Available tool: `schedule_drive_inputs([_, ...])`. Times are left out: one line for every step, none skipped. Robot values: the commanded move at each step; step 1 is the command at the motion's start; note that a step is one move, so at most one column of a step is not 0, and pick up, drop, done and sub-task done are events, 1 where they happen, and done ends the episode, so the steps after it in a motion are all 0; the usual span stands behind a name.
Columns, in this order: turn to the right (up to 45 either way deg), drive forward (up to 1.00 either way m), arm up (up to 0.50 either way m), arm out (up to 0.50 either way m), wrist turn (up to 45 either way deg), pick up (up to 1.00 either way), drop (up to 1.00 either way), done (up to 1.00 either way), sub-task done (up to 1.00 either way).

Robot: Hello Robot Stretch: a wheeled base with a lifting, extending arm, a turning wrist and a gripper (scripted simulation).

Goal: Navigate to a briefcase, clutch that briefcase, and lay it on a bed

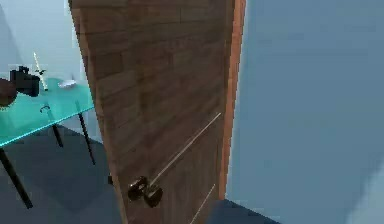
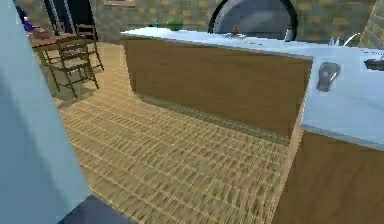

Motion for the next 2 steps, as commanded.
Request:
schedule_drive_inputs([-45.0, 0.0, 0.0, 0.0, 0.0, 0.0, 0.0, 0.0, 0.0])
schedule_drive_inputs([-21.0, 0.0, 0.0, 0.0, 0.0, 0.0, 0.0, 0.0, 0.0])
